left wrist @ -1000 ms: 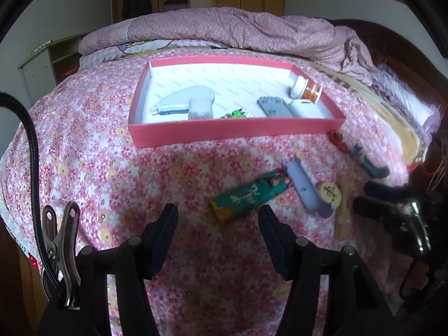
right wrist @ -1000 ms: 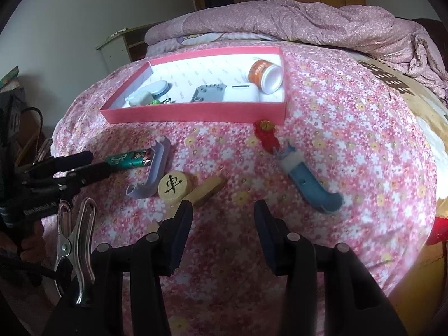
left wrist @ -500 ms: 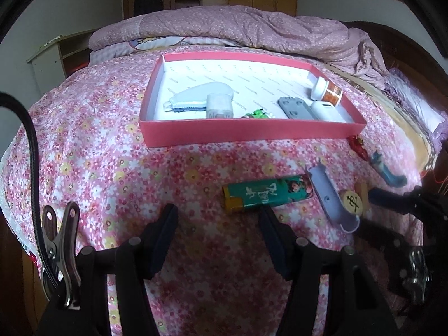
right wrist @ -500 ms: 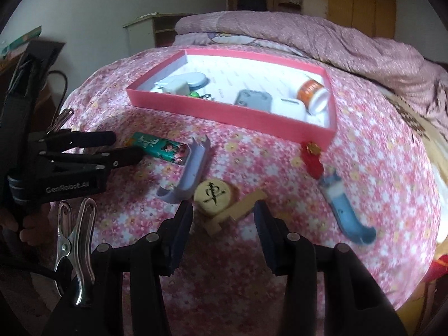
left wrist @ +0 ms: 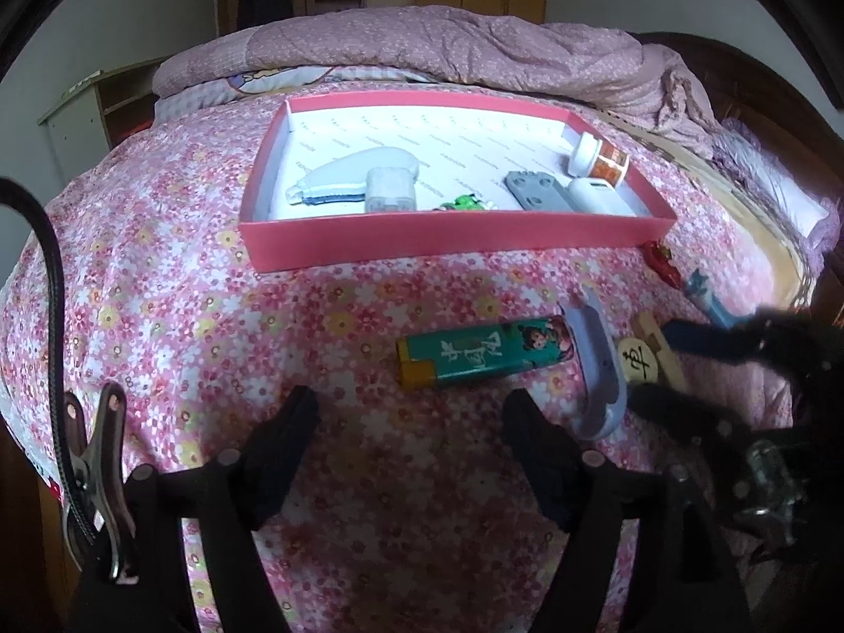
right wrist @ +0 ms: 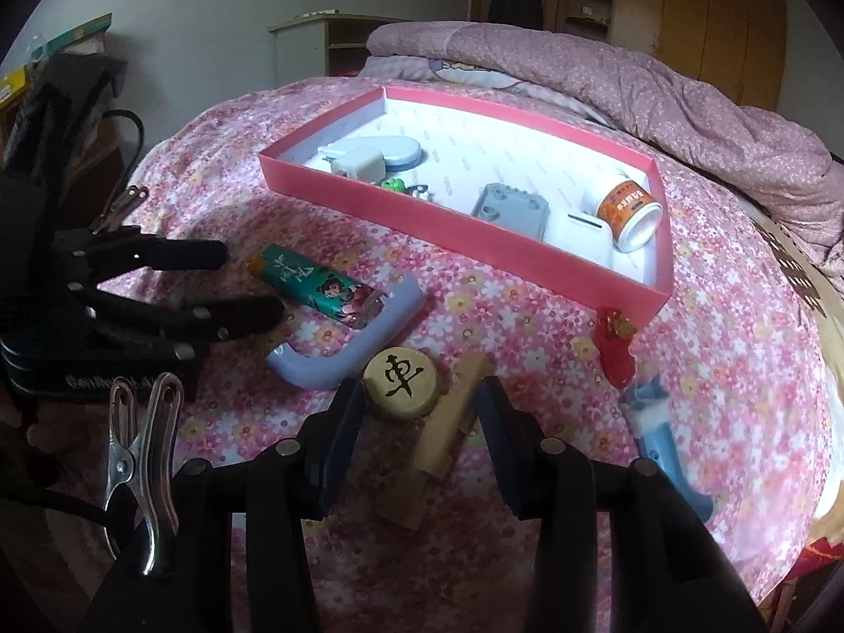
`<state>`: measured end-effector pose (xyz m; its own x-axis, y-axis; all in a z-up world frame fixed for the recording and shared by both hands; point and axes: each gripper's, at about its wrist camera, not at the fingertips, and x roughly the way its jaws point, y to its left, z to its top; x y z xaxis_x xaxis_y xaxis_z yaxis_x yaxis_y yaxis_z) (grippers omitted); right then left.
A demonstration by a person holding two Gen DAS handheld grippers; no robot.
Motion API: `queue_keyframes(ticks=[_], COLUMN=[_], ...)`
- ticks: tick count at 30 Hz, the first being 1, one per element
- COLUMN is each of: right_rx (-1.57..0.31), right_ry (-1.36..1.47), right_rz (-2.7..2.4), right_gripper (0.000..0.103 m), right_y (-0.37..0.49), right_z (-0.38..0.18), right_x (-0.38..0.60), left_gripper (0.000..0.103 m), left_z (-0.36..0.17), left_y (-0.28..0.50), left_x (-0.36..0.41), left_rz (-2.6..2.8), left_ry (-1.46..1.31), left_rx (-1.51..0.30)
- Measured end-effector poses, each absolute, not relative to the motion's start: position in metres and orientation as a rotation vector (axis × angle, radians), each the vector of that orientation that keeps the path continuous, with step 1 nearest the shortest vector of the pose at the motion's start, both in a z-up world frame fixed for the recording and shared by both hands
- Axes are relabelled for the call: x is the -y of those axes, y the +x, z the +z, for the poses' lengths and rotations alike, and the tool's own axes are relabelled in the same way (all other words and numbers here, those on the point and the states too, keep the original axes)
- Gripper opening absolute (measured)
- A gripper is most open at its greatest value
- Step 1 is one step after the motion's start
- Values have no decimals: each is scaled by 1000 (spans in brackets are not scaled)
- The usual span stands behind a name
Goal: Organize rigid objects
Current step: 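Grasp the teal printed box with the left tool while the right tool grasps the wooden chess piece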
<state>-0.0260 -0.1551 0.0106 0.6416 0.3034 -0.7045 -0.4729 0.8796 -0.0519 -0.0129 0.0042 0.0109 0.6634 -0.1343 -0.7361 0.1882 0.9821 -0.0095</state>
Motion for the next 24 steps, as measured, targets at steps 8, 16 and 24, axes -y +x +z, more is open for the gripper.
queue_keyframes(ticks=[8,16,24], right_rx=[-741,-725,-753], right_ry=[-420,-485,-439], right_rz=[484,474,446], right_gripper=[46,33,32], right_y=[-22,-19,-29], right_z=[8,6,4], right_x=[136,132,154], left_gripper=[79,81,86], left_z=[11,14,21], left_y=[-12,-6,5], left_x=[-6,-12,-8], left_rz=[-187,-191,-229], left_ry=[60,5,-99], left_rx=[-821,-828,-841])
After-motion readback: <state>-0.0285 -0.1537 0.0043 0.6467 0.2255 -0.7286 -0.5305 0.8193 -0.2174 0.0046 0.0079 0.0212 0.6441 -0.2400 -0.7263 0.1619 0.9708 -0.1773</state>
